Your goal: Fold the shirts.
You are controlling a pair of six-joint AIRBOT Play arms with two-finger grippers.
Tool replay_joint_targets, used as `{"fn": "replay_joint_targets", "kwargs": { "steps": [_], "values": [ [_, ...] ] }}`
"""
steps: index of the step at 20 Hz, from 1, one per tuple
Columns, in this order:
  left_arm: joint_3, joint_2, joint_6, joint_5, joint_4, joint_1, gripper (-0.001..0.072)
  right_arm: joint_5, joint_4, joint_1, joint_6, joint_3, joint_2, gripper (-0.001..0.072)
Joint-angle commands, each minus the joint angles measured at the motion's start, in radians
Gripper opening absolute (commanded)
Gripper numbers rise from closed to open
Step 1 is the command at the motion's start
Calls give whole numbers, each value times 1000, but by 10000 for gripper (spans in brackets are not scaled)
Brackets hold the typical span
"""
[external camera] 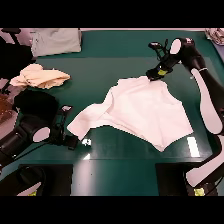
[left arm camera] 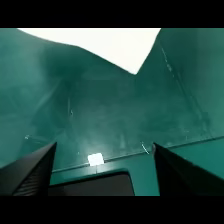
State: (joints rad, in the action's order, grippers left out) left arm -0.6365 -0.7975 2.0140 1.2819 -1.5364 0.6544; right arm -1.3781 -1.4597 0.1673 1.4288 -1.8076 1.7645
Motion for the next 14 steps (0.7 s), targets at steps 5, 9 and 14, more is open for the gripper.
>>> {"fn": "replay_joint_targets", "kwargs": {
  "steps": [5, 9, 14],
  "values": [
    [45, -2, -63, -200, 22, -1, 720, 106, 0, 24, 5, 257, -126, 16],
    [45, -95, -159, -221, 20, 0, 720, 112, 0, 24, 5, 276, -134, 17],
    [43, -242, -217, -235, -7, 0, 720, 98, 0, 24, 4, 276, -134, 16]
  ]
}}
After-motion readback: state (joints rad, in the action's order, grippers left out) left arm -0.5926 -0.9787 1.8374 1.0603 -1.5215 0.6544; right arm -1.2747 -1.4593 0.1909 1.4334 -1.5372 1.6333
